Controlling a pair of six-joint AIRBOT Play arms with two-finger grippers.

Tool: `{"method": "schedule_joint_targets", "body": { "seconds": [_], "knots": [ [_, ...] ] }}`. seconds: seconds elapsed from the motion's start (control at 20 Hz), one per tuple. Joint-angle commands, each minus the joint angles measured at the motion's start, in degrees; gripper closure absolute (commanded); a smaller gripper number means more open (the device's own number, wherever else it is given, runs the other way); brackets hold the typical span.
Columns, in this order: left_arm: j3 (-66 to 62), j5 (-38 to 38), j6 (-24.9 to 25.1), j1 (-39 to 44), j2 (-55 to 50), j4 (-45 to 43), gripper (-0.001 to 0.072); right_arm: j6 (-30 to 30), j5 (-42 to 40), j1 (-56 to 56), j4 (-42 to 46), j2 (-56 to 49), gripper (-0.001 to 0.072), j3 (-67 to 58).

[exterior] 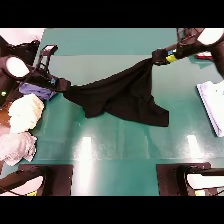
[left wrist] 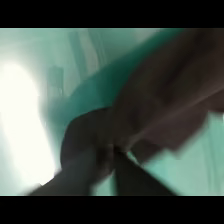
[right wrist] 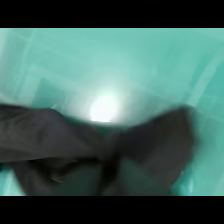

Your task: Fold the shirts.

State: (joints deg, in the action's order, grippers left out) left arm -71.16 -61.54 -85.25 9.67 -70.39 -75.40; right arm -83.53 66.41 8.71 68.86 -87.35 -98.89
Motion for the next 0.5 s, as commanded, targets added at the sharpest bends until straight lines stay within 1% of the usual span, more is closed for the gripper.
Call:
{"method": "schedule_joint_targets", "body": {
  "seconds": [0.0,0.05,0.1,0.2,0.3,0.35,0.45],
  "knots": [
    [0.63,11.34,-6.45,-2.64,-2.64,-0.90,0.0274,-0.02,-6.75,-3.30,-5.25,-4.13,0.0168,0.24],
    [-0.55,10.49,-6.49,-4.59,-2.64,-0.81,0.0281,-0.02,-6.19,-5.11,-8.33,-4.09,0.0170,-0.17],
    [-1.79,8.70,-6.49,-6.60,-2.64,-0.20,0.0281,-0.02,-4.35,-7.13,-11.43,-4.11,0.0194,-1.22],
    [-2.58,3.93,-5.75,-10.47,-2.64,4.92,0.0281,0.17,1.62,-11.04,-16.48,-4.11,0.0268,-3.45],
    [-0.20,0.15,-1.40,-11.93,-2.67,9.99,0.0281,2.12,7.28,-13.68,-18.84,-4.09,0.0269,-4.74],
    [2.45,-0.50,-1.03,-11.72,-2.64,11.26,0.0280,2.95,9.94,-14.58,-19.30,-4.09,0.0269,-5.05],
    [9.46,-0.44,1.27,-10.73,-2.64,15.87,0.0280,3.13,14.12,-15.56,-19.37,-4.09,0.0269,-5.03]
  ]
}}
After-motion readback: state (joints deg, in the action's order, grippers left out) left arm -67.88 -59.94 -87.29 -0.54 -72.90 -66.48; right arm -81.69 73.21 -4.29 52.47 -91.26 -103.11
